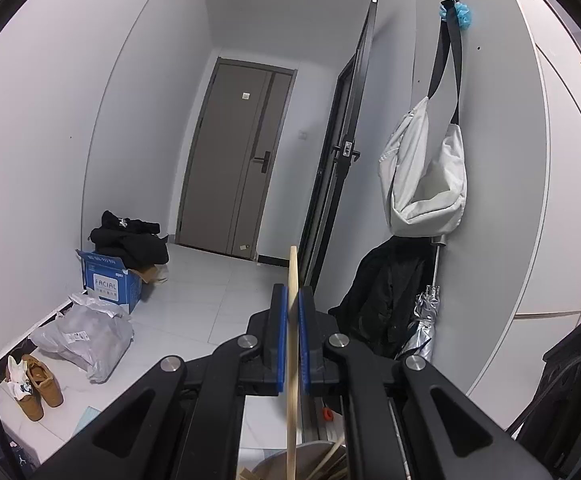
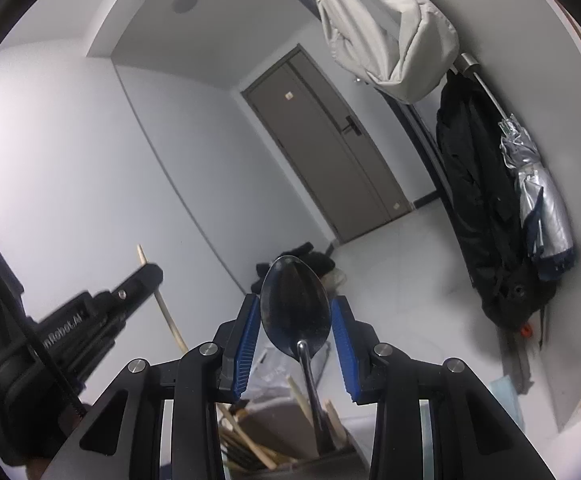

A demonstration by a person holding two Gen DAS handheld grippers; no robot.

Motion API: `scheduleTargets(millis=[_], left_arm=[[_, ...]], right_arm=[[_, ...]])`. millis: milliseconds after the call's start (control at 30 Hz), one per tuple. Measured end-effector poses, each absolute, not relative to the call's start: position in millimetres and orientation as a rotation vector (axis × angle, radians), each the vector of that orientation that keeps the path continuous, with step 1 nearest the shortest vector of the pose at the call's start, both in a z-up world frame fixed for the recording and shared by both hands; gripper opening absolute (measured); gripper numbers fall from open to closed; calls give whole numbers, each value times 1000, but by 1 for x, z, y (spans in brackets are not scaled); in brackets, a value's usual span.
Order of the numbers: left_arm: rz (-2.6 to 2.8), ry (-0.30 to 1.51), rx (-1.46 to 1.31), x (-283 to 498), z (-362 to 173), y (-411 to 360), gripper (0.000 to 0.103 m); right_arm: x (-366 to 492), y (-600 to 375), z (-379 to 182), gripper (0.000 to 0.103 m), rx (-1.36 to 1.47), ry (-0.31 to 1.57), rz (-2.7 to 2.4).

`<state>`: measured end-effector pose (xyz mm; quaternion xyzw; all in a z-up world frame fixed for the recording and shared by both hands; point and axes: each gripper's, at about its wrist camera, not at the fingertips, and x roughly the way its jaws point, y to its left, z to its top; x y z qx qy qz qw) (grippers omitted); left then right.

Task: Organize utensils
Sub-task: 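Carry the spoon and chopstick up over the white holder with both grippers, then open both grippers above the holder, dropping the spoon and chopstick in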

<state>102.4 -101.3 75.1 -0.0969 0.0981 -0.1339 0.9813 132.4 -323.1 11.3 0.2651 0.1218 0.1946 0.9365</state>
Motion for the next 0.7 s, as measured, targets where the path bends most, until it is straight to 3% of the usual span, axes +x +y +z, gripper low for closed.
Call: scheduleTargets(millis=[700], left_arm=[[-278,189,-120,118,60,-118,2]], right_arm=[[132,-325,4,35,522,315,378]])
